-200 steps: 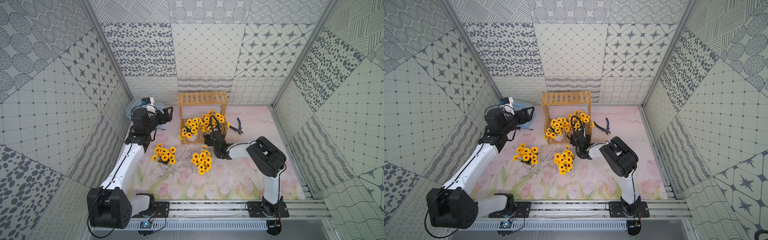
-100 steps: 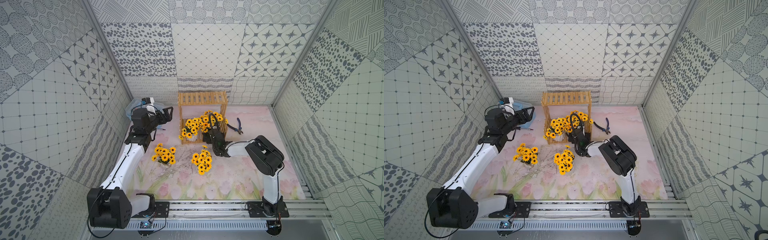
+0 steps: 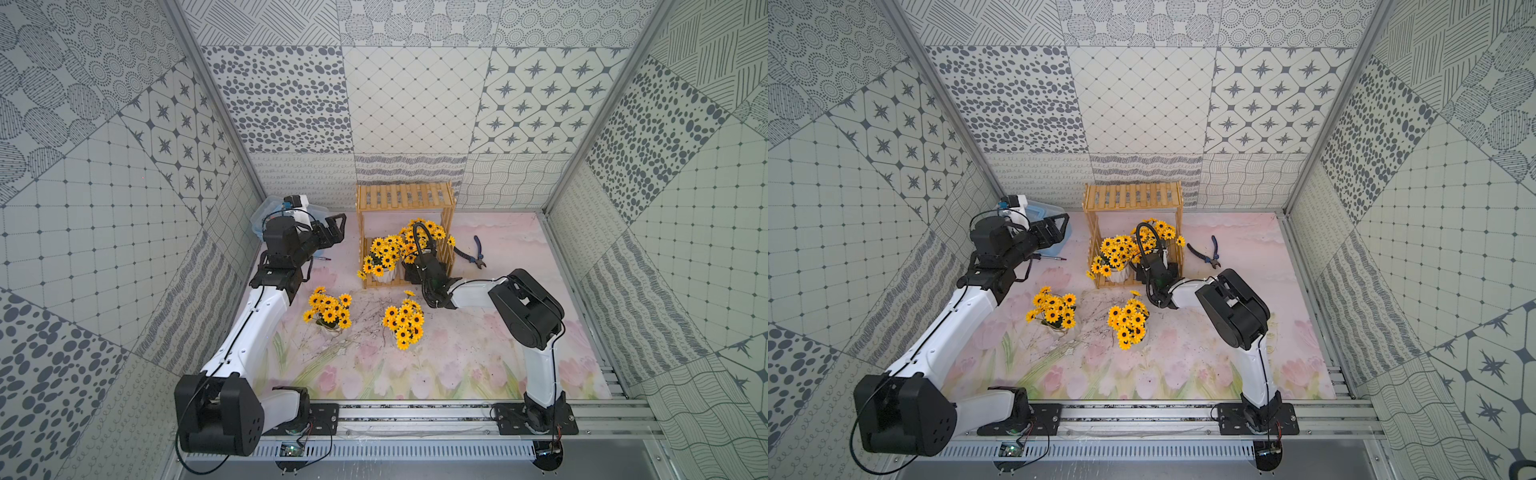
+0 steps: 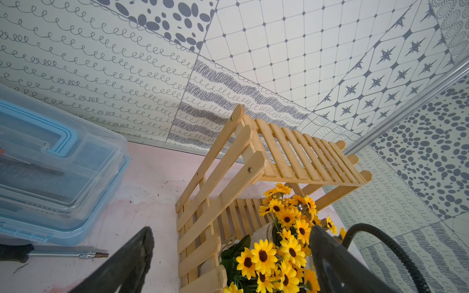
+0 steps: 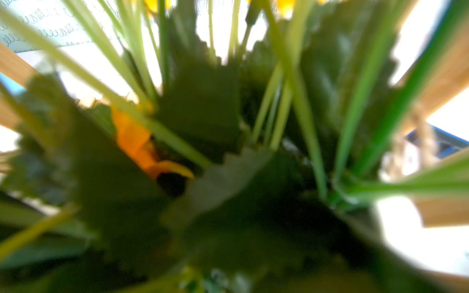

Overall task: Take the sunflower pots off the shelves
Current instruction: Pick up the sunflower pot from the shelf.

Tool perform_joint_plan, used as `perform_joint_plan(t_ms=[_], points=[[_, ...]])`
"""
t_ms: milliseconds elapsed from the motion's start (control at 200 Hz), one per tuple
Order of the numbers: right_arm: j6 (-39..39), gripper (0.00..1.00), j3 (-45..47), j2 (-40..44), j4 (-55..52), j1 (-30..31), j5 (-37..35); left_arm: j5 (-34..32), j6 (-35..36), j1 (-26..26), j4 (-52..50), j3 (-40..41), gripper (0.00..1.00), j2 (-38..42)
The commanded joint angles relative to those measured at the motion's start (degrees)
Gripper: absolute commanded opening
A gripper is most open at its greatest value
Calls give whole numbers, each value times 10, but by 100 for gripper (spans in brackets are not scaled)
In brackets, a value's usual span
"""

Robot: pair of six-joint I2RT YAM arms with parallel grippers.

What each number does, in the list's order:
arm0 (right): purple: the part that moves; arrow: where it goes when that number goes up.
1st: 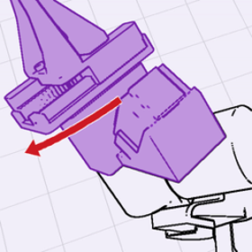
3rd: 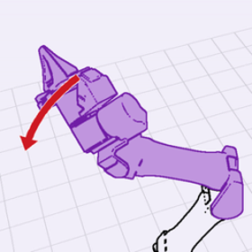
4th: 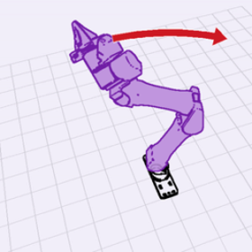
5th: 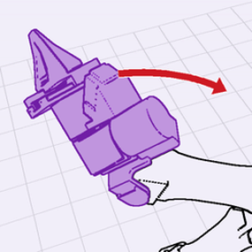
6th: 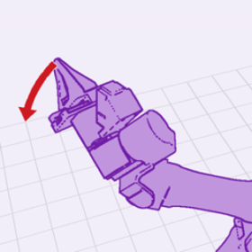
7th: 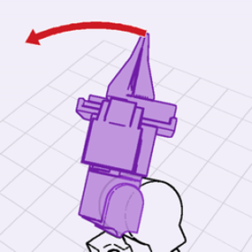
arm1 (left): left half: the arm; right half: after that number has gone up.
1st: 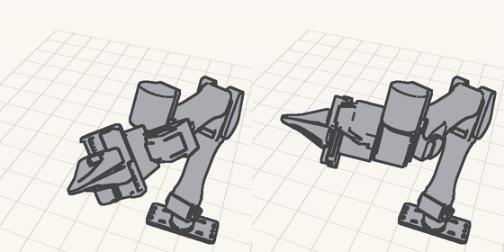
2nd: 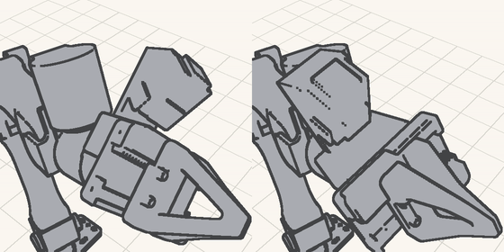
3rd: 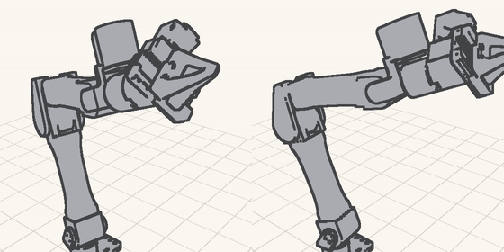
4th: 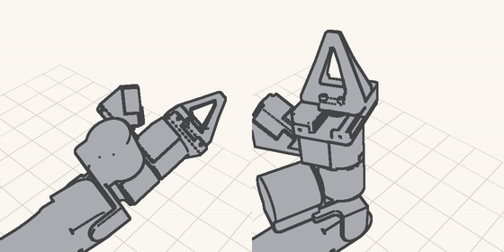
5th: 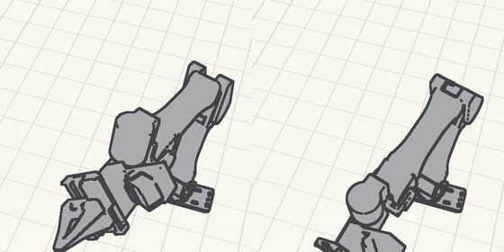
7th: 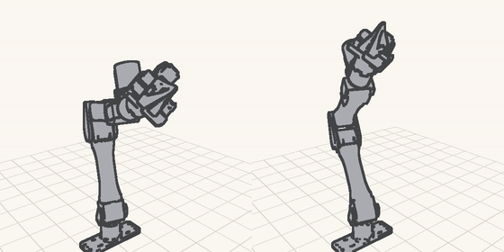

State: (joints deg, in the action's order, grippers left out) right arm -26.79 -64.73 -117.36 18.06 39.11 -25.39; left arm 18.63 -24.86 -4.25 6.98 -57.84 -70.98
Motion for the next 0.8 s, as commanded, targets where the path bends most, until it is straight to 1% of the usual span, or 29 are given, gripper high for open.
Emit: perform_joint_plan(t_ms=[0, 100, 195, 490, 665, 795], points=[[-8, 74, 5, 0, 12, -2, 0, -6, 14, 5, 21, -6, 96, 4], [-3, 64, 16, 11, 20, -1, 2, -6, 12, 4, 22, -5, 96, 2], [6, 60, 25, 20, 27, 1, 1, -5, 9, 5, 25, -5, 96, 2], [43, 42, 35, 45, 28, 11, -13, -5, 9, 4, 29, -1, 96, 3], [60, 25, 41, 57, 29, 17, -21, -3, 4, 5, 37, 5, 96, 4], [68, 17, 48, 66, 32, 21, -32, -3, 4, 5, 39, 6, 96, 6]])
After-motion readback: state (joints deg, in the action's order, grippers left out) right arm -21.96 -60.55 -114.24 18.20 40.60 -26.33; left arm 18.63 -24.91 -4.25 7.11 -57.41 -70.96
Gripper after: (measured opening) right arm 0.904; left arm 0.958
